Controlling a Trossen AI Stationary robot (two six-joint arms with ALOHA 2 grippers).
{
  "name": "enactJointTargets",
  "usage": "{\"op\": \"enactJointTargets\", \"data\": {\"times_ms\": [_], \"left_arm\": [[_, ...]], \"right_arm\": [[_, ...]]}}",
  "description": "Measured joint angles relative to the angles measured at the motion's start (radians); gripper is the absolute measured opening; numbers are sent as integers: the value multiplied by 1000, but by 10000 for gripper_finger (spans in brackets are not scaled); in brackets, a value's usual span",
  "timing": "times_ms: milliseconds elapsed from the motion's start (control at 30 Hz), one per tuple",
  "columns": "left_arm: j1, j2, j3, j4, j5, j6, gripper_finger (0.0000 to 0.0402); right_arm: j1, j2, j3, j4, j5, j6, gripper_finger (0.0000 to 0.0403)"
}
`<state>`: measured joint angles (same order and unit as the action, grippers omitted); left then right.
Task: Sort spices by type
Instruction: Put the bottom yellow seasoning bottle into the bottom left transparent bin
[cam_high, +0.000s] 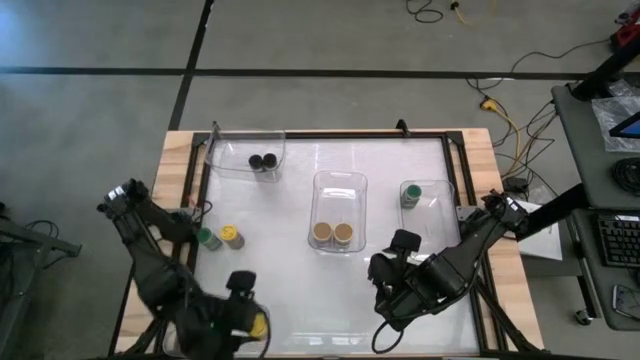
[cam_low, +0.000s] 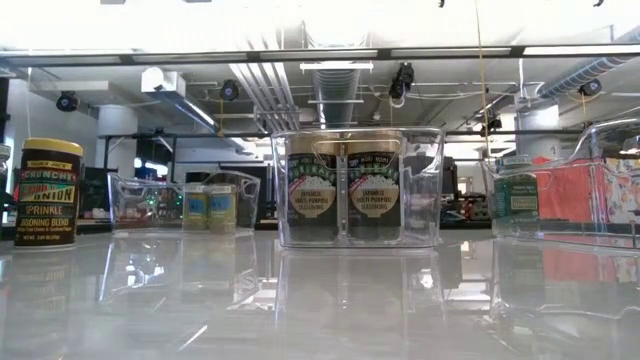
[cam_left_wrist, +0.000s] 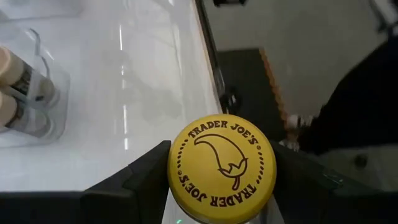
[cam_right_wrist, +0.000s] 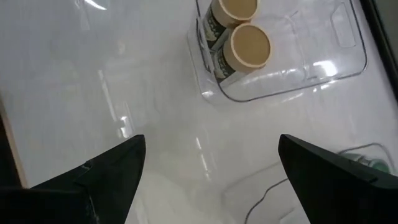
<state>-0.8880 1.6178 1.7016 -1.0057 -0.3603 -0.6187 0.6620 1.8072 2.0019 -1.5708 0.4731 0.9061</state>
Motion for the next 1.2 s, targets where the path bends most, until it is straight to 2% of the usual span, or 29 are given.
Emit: {"op": "enactJointTargets", "data": {"times_ms": [100,300,533,967,1200], "left_arm": [[-42,20,0,-20,-23,-17,215],[-107,48,0,-62,-38,-182,215],[-227,108,-4,-114,-181,-211,215],[-276,223,-36,-127,-220,-281,215],[-276,249,-41,-60,-237,-281,215]], "right_arm": [[28,0,-11,4,0,64,359],[124,1,-49,48,-1,268,359],[197,1,-89,200,-2,488,359],[113,28,-98,225,1,492,359],[92,28,-98,251,1,447,359]]}}
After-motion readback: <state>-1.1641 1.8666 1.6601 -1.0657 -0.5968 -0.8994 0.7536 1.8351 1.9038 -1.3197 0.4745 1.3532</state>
